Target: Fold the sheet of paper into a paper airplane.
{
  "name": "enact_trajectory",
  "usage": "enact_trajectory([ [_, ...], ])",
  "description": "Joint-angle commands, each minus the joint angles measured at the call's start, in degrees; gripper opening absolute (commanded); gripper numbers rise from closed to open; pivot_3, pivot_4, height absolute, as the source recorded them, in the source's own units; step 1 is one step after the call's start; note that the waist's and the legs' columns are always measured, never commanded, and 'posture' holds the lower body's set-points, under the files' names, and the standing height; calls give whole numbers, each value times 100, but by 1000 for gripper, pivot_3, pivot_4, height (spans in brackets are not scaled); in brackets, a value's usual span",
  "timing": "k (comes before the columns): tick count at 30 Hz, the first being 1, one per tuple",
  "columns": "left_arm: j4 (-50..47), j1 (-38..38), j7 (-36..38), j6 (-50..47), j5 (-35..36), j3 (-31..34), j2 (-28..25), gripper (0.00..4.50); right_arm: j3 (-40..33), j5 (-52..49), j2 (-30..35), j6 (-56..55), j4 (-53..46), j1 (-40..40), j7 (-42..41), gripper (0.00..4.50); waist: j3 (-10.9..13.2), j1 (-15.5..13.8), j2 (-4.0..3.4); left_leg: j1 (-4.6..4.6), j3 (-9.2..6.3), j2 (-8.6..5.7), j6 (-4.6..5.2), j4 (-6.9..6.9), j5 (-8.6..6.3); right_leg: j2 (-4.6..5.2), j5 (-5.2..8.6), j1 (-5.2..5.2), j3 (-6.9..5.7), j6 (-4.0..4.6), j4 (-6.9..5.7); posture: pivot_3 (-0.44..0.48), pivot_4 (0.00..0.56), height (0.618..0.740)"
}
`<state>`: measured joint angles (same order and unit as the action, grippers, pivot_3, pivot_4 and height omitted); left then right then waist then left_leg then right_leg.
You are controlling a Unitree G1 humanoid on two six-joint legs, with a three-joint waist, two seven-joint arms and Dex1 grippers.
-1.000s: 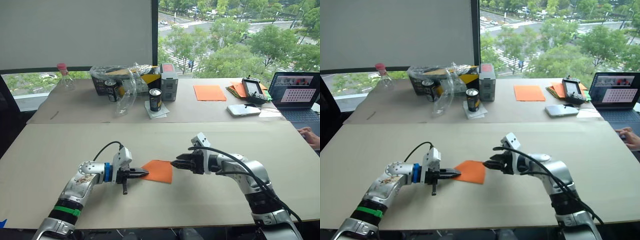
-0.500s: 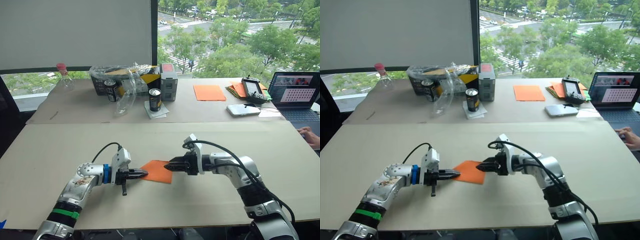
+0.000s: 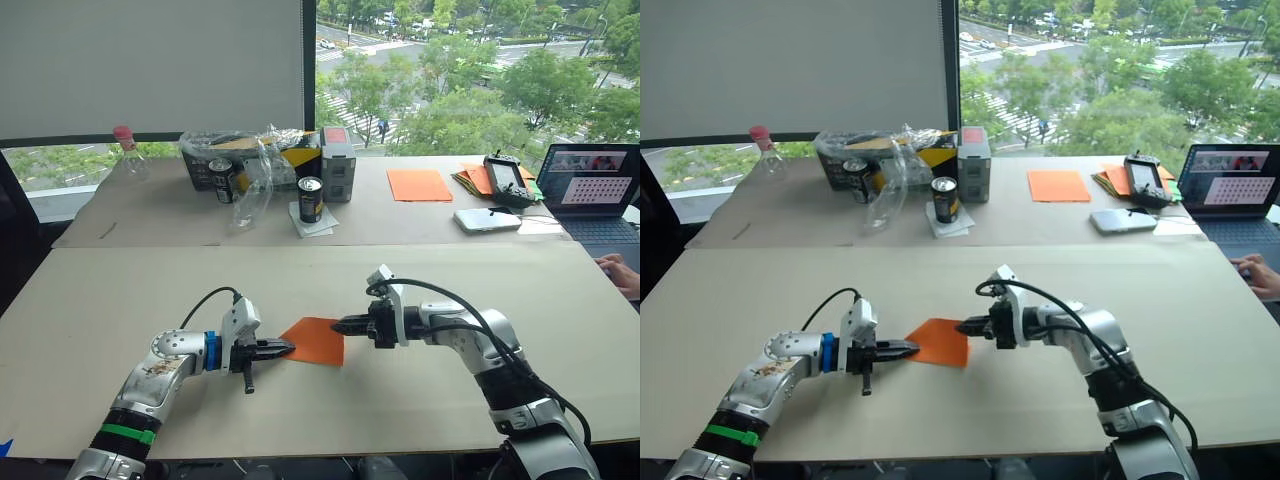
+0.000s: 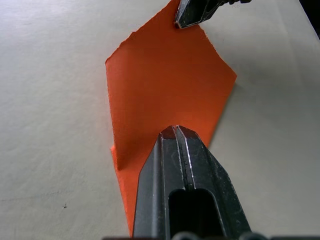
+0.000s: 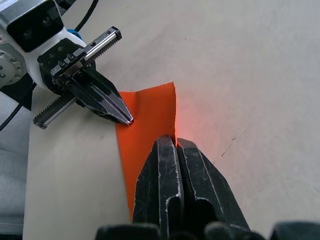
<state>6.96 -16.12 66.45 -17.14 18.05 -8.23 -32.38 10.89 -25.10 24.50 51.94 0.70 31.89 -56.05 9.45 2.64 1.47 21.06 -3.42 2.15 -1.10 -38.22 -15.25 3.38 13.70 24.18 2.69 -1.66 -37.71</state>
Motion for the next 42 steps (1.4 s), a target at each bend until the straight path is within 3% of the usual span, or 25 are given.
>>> enact_trajectory([
  [1,226,162,6,-182,-173,-137,-119,0,145,152,142,-603,-591,-189,-49,53,0,-2,0,0,0,0,0,0,0,0,0,0,0,0,0,0,150,715],
  [8,334,82,49,-154,-200,-159,-92,0,688,1182,505,-2514,-1029,-685,-24,53,0,-10,0,0,1,-1,0,0,0,1,3,-1,0,-5,2,0,150,715],
  [15,452,-15,98,-126,-226,-196,-64,0,994,2114,611,-4574,-772,-946,70,53,0,-12,0,-2,3,-1,0,0,0,1,3,-3,0,-5,3,0,150,715],
  [27,501,-77,109,-121,-255,-226,-69,0,1226,2473,626,-5703,-586,-1067,-263,53,-1,-17,0,-8,2,-1,0,0,0,1,2,-8,0,-4,1,0,150,715],
  [42,324,39,125,-240,-168,-150,-202,0,1336,3238,605,-6781,295,-886,108,53,-1,-18,-1,-11,3,-1,0,0,0,1,2,-11,1,-3,1,0,150,715],
])
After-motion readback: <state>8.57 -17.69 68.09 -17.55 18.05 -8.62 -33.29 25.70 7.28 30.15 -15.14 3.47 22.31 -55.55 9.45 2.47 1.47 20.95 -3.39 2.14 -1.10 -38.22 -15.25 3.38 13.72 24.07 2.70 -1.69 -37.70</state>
